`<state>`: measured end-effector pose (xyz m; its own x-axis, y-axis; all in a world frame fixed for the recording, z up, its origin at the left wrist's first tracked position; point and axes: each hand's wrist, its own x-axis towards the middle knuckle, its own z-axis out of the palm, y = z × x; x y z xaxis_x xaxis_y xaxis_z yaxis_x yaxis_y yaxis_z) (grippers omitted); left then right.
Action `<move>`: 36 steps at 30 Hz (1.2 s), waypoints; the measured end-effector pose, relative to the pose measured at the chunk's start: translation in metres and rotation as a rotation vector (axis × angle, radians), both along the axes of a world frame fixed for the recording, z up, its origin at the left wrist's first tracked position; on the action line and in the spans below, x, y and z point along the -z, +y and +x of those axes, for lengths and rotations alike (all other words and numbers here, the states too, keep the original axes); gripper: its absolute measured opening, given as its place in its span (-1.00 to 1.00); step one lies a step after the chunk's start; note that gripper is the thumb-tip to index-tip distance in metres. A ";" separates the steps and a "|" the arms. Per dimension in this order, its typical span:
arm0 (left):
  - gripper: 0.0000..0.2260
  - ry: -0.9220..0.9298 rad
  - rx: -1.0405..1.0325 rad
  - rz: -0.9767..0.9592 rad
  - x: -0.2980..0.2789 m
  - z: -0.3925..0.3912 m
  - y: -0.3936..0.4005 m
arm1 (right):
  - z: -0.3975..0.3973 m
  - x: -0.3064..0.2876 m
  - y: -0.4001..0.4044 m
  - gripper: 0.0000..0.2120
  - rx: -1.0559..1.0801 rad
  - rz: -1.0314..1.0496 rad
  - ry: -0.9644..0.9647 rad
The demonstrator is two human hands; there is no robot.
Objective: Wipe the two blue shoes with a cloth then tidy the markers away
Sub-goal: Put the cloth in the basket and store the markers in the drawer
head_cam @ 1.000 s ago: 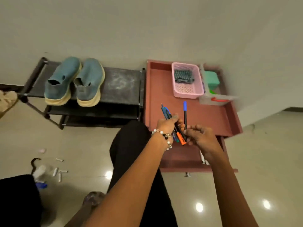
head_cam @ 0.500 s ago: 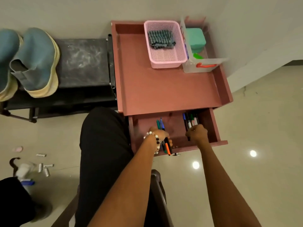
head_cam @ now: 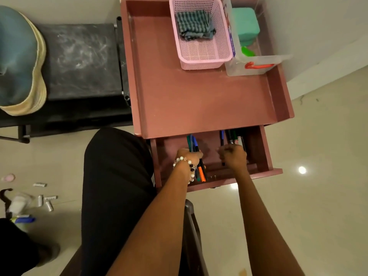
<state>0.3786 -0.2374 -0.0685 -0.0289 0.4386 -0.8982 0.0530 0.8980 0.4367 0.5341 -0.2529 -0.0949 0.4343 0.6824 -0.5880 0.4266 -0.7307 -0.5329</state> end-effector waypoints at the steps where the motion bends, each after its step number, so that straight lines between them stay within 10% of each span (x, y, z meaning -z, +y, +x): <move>1: -0.92 0.010 0.003 0.004 0.000 0.000 -0.001 | -0.009 -0.014 -0.005 -0.85 0.053 0.013 0.215; 3: -0.91 -0.003 0.014 0.000 0.001 0.001 -0.003 | -0.022 -0.037 -0.017 -0.85 0.072 -0.029 0.502; 8: -0.92 0.020 0.046 0.014 0.002 0.001 -0.005 | -0.024 -0.039 -0.019 -0.80 0.093 -0.096 0.516; 14: -0.82 0.136 0.015 0.018 0.009 -0.006 0.000 | 0.001 0.035 0.012 -0.82 -0.142 -0.107 -0.209; 21: -0.72 0.098 0.008 0.028 0.013 -0.002 0.005 | 0.009 0.049 0.013 -0.70 -0.093 -0.159 -0.489; 25: -0.80 0.072 -0.015 0.037 0.016 0.000 0.004 | 0.010 0.026 0.015 -0.78 0.183 0.002 -0.286; 30: -0.89 0.046 -0.010 0.071 0.015 0.004 0.001 | -0.027 -0.034 -0.013 -0.81 0.088 0.013 0.547; 36: -0.92 -0.035 -0.117 0.031 0.018 0.004 0.000 | -0.023 -0.023 -0.015 -0.79 0.185 0.017 0.368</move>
<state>0.3825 -0.2373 -0.0866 -0.0502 0.4616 -0.8857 -0.0669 0.8832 0.4641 0.5107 -0.2681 -0.0720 0.3128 0.6238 -0.7162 0.0675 -0.7668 -0.6383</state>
